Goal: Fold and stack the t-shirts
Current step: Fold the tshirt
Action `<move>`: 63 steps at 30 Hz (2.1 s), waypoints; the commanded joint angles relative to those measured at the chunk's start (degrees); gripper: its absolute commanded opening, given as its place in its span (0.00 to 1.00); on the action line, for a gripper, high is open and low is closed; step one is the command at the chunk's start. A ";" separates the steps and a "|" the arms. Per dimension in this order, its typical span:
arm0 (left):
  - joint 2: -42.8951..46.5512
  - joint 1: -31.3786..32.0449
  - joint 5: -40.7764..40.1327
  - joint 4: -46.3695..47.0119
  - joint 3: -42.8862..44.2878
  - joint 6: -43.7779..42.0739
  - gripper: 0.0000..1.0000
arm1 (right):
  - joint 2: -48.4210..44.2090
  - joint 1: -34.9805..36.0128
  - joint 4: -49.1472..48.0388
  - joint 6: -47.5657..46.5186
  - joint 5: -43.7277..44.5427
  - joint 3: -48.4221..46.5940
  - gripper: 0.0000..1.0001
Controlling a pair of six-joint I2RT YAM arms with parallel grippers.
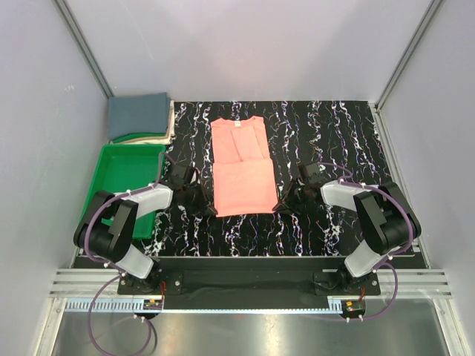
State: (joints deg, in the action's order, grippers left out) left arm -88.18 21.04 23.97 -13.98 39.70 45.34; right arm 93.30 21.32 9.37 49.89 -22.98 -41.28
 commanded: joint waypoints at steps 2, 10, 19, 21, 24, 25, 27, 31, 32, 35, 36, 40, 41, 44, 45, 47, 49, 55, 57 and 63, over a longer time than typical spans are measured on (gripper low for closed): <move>-0.07 0.41 -3.30 -0.34 -1.29 0.62 0.00 | -0.92 0.04 -1.10 -0.41 1.89 0.85 0.10; 3.63 0.76 -8.24 -5.01 -0.68 -1.22 0.00 | -1.28 0.04 0.04 -1.81 3.56 0.85 0.08; 3.89 1.20 -7.35 -4.39 -1.56 -0.69 0.14 | -4.17 0.04 1.27 -1.20 3.47 1.20 0.37; 4.77 1.29 -7.79 -4.65 -1.73 -0.52 0.20 | -4.44 0.12 1.36 -0.50 3.12 1.55 0.39; 5.56 1.29 -8.23 -5.18 -1.56 -0.61 0.34 | -4.26 0.04 1.09 -0.06 2.68 1.90 0.43; 5.91 1.29 -8.49 -5.36 -1.73 -0.61 0.35 | -4.09 0.04 1.18 0.03 2.59 1.99 0.45; 6.18 1.29 -8.24 -5.27 -1.82 -0.26 0.40 | -3.91 0.04 0.83 0.47 2.42 2.34 0.46; 6.79 1.29 -7.09 -3.96 -2.26 0.71 0.54 | -3.39 0.04 -0.31 1.17 2.33 3.04 0.47; 6.80 1.29 -7.00 -3.52 -2.52 1.06 0.54 | -3.30 0.04 -0.75 1.35 2.42 3.04 0.47; 6.36 1.20 -5.78 -1.07 -3.75 2.29 0.56 | -2.86 0.04 -1.80 1.88 2.50 3.66 0.47; 6.18 1.29 -5.42 -0.44 -4.10 2.64 0.56 | -2.77 0.04 -2.07 1.97 2.50 4.01 0.45; 4.87 1.29 -4.98 1.50 -5.69 3.70 0.56 | -3.29 0.12 -2.69 2.05 2.94 4.63 0.41; 4.51 1.29 -4.98 1.67 -5.78 3.79 0.54 | -3.38 0.04 -2.69 2.32 3.12 4.63 0.40; 3.28 1.64 -4.72 2.11 -5.87 3.79 0.46 | -3.30 0.12 -3.03 3.11 3.12 4.89 0.34; 2.93 1.73 -4.89 2.03 -5.78 3.61 0.45 | -3.21 0.04 -3.12 3.20 3.29 4.80 0.33; 2.84 1.73 -5.51 2.02 -5.78 3.26 0.41 | -3.38 0.04 -3.39 3.28 3.56 4.98 0.24; 3.28 1.73 -5.25 2.11 -5.78 3.17 0.31 | -4.08 0.12 -3.74 3.37 3.47 5.68 0.12; 5.65 1.64 -5.07 1.59 -6.13 2.82 0.00 | -5.66 0.21 -4.27 2.76 2.94 6.03 0.00; 6.27 1.73 -5.16 1.06 -6.22 2.82 0.00 | -6.11 0.65 -5.06 3.37 2.42 6.64 0.00; 12.05 1.73 -8.23 -3.77 -7.00 0.54 0.38 | -6.63 3.90 -5.94 5.13 3.20 7.96 0.00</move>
State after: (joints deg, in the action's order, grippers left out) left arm -80.73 22.57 18.74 -14.81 33.98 47.68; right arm 88.38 23.68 4.03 53.91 -21.67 -34.41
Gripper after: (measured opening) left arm 0.342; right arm 0.019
